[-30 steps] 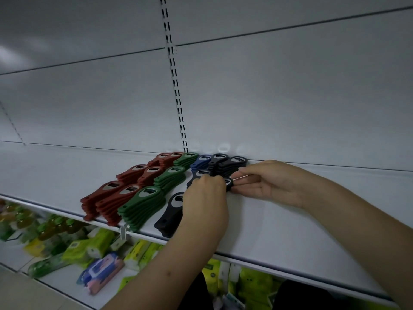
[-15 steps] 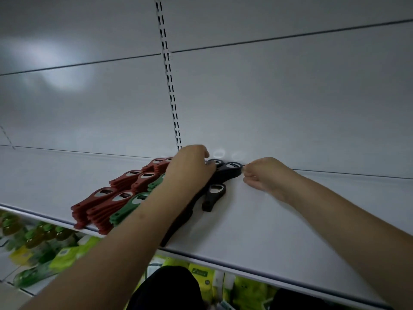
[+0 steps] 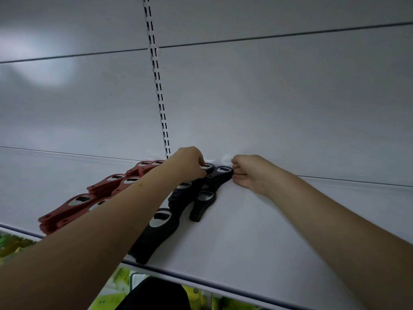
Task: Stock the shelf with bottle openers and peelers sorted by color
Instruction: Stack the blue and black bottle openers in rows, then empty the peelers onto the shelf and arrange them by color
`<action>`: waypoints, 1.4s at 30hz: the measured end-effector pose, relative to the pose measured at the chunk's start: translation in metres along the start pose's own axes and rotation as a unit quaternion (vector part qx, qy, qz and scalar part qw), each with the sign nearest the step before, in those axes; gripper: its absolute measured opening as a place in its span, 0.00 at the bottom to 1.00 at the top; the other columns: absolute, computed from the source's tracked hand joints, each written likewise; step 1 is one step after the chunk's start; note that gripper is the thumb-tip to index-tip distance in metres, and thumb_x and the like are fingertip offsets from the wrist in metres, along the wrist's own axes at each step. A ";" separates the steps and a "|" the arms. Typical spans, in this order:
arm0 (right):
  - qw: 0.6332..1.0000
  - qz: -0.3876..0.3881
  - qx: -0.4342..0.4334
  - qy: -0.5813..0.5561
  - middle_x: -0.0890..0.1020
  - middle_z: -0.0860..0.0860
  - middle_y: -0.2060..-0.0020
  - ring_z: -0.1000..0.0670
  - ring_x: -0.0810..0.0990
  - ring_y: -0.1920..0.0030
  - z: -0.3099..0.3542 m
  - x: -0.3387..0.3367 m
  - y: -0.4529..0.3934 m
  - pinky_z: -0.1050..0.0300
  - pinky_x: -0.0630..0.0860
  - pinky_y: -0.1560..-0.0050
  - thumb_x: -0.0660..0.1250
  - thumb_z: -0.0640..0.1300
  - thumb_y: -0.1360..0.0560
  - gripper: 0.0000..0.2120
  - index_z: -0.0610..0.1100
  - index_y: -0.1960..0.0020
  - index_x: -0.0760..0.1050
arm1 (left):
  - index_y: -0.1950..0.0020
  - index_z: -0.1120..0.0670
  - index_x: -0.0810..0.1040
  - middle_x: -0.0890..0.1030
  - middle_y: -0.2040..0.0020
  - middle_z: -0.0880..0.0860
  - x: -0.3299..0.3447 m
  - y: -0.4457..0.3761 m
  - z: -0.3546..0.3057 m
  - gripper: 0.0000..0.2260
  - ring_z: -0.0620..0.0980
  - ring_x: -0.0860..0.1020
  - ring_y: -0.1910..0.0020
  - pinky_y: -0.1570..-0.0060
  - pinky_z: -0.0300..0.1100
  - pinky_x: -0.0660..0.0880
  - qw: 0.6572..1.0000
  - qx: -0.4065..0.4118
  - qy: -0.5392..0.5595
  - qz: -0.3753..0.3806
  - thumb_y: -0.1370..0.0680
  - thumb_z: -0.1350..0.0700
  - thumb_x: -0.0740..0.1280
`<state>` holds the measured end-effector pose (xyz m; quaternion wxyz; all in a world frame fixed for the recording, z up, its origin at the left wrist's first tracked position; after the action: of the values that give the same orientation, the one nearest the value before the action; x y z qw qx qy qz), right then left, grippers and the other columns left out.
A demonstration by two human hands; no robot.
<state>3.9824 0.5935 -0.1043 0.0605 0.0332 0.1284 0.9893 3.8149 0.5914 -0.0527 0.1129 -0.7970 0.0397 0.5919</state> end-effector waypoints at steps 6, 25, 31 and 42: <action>0.999 0.011 -0.025 -0.020 0.77 0.44 0.56 0.50 0.80 0.57 0.000 -0.002 -0.004 0.57 0.77 0.50 0.62 0.39 0.20 0.05 0.39 0.55 0.72 | 0.38 0.55 0.79 0.80 0.41 0.54 -0.003 -0.001 -0.006 0.15 0.52 0.77 0.44 0.50 0.41 0.72 1.000 0.002 -0.030 -0.002 0.23 0.51 0.69; 0.724 -0.423 -0.334 0.430 0.81 0.46 0.42 0.47 0.77 0.41 0.108 -0.256 0.204 0.62 0.69 0.43 0.58 0.49 0.17 0.16 0.40 0.38 0.77 | 0.22 0.48 0.61 0.65 0.27 0.51 0.128 0.116 -0.294 0.27 0.51 0.66 0.30 0.31 0.46 0.66 0.901 0.411 0.117 0.077 0.19 0.39 0.57; 0.624 -0.694 -0.190 0.304 0.62 0.42 0.24 0.40 0.60 0.25 0.062 -0.393 0.292 0.46 0.60 0.26 0.64 0.52 0.21 0.34 0.39 0.22 0.57 | 0.20 0.50 0.51 0.60 0.25 0.54 0.140 0.109 -0.363 0.32 0.54 0.66 0.29 0.33 0.47 0.68 0.880 0.446 0.139 0.082 0.19 0.42 0.60; 0.825 -0.554 -0.079 -0.083 0.80 0.48 0.39 0.45 0.77 0.42 -0.004 -0.469 0.228 0.43 0.75 0.37 0.71 0.55 0.26 0.28 0.45 0.31 0.69 | 0.24 0.50 0.64 0.71 0.33 0.53 0.161 0.080 -0.359 0.24 0.48 0.73 0.37 0.40 0.38 0.67 0.878 0.312 0.349 0.105 0.19 0.49 0.64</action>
<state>4.4213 0.3132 -0.0730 0.6113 0.0334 0.0409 0.7896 4.1823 0.4436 -0.1188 0.2721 -0.8664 0.3424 0.2411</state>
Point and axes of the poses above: each hand's wrist, its own y-axis away from the middle knuckle, its own x-axis out of the palm, z = x × y, the point moved 5 cm from there along -y, towards the middle knuckle
